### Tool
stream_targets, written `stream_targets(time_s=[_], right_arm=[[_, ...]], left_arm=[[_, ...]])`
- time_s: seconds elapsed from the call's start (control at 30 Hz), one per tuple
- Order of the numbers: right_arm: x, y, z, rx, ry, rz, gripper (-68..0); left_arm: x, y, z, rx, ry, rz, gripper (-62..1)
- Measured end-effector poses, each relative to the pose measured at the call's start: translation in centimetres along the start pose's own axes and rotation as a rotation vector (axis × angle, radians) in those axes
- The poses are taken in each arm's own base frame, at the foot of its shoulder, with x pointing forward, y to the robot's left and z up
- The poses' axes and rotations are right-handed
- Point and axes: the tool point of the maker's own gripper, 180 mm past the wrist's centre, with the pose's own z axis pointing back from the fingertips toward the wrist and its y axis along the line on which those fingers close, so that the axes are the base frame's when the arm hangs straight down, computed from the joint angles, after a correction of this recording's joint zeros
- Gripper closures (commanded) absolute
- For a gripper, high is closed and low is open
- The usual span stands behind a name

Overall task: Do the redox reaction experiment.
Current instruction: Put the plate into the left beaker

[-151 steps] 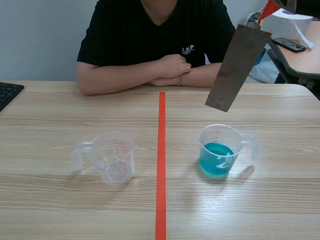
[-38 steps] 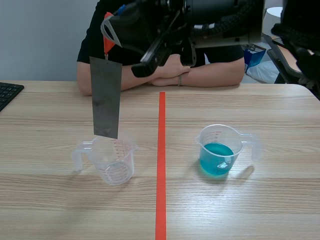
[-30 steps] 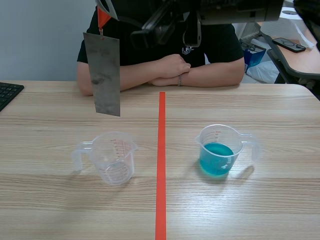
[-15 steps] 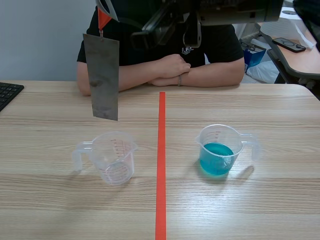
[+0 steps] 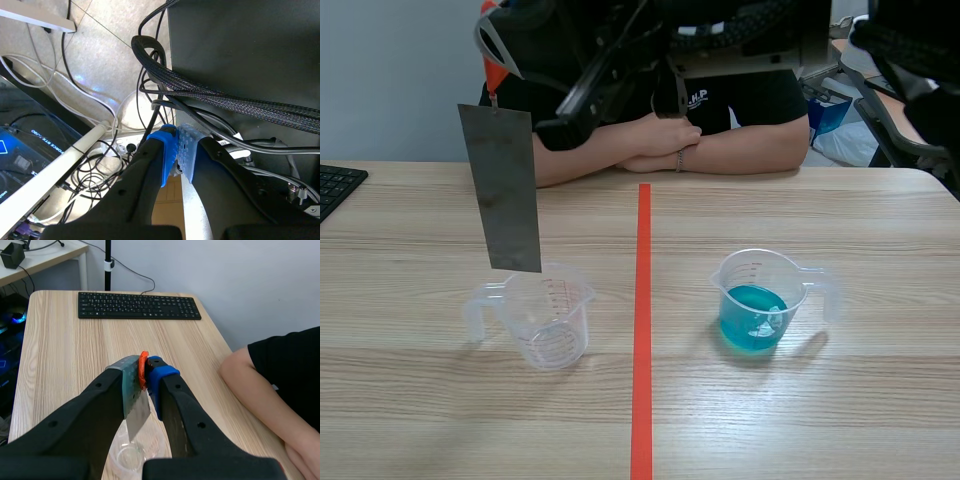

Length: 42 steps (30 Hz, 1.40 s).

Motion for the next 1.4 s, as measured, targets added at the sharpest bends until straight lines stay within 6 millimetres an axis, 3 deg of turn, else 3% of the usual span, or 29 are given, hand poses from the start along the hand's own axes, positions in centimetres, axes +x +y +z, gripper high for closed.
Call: stream_targets(time_s=[0.6, 1.03, 1.4], right_arm=[[-1.8, -0.4, -1.2, -0.015, 0.052, -0.014, -0.7], [-5.0, -0.1, -2.5, -0.004, 0.108, -0.026, -0.7], [-9.2, -0.7, -3.4, -0.022, 0.175, -0.028, -0.7]], left_arm=[[0.0, 0.0, 0.0, 0.000, 0.000, 0.000, -2.7], [0.0, 0.0, 0.0, 0.000, 0.000, 0.000, -2.7], [0.0, 0.0, 0.0, 0.000, 0.000, 0.000, -2.7]])
